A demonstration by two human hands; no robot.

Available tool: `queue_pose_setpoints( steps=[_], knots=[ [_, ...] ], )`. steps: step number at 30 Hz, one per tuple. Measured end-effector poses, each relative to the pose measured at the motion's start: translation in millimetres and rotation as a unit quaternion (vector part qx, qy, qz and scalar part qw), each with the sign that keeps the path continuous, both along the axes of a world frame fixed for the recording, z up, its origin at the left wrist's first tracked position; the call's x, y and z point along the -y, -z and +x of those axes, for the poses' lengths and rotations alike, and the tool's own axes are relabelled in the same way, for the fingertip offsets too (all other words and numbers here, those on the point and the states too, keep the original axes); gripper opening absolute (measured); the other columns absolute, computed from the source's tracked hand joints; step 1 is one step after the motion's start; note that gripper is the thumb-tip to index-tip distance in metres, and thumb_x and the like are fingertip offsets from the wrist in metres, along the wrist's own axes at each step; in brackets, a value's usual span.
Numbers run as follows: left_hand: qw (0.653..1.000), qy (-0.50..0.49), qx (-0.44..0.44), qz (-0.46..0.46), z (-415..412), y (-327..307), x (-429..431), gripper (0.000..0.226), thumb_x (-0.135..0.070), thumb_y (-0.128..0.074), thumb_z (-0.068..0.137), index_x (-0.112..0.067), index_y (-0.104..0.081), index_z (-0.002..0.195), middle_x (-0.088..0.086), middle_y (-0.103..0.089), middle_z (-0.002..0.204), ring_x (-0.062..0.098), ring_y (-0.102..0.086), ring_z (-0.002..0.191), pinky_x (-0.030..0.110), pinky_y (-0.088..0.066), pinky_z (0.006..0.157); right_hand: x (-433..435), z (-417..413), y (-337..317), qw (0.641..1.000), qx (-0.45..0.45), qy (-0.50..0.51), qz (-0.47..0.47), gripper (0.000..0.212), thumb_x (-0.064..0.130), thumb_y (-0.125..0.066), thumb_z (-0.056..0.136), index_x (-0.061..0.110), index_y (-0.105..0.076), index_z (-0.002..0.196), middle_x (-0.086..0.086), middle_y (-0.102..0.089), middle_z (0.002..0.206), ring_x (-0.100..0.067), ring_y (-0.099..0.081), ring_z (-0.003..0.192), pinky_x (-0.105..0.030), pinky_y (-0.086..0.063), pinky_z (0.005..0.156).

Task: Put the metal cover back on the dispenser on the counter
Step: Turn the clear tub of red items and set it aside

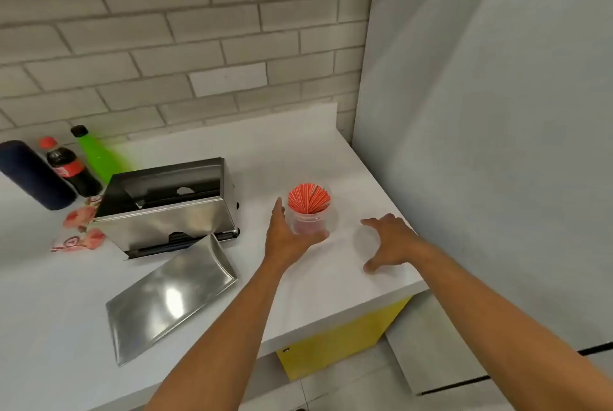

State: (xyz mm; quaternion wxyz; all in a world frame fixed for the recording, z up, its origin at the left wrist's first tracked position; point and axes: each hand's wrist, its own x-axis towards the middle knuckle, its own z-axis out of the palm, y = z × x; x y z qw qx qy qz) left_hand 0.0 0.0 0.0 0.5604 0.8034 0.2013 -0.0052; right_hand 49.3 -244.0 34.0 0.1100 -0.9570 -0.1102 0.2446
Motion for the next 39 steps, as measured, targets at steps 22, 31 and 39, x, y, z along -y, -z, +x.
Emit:
queue_pose_setpoints(
  steps=[22,31,39],
  knots=[
    [0.996,-0.066,0.059,-0.009,27.4,15.9,14.1,0.110,-0.048,-0.106,0.047,-0.029,-0.055,0.144,-0.004,-0.070,0.134,0.022,-0.068,0.121,0.044,-0.061,0.102,-61.6,68.0,-97.5,0.985,0.062,-0.069,0.147,0.112,0.042,-0.100,0.053,0.047,-0.043,0.150,-0.003,-0.045,0.145,-0.023,-0.050,0.133,-0.038,-0.052,0.103],
    [0.995,-0.079,0.068,0.004,30.4,22.0,16.5,0.104,-0.045,-0.105,0.054,-0.029,-0.055,0.144,-0.006,-0.068,0.130,0.018,-0.067,0.115,0.033,-0.061,0.098,-125.1,82.0,-89.2,0.985,0.028,-0.159,0.062,0.111,0.034,-0.098,0.060,0.044,-0.040,0.153,-0.003,-0.041,0.140,-0.028,-0.043,0.134,-0.040,-0.056,0.096],
    [0.994,-0.091,0.055,-0.009,30.4,25.2,15.5,0.105,-0.054,-0.102,0.045,-0.032,-0.058,0.138,-0.012,-0.070,0.125,0.013,-0.070,0.108,0.013,-0.055,0.078,-131.9,86.1,-80.2,0.979,0.021,-0.200,0.023,0.113,0.036,-0.099,0.056,0.045,-0.040,0.152,0.000,-0.041,0.136,-0.028,-0.044,0.131,-0.037,-0.058,0.089]
  ],
)
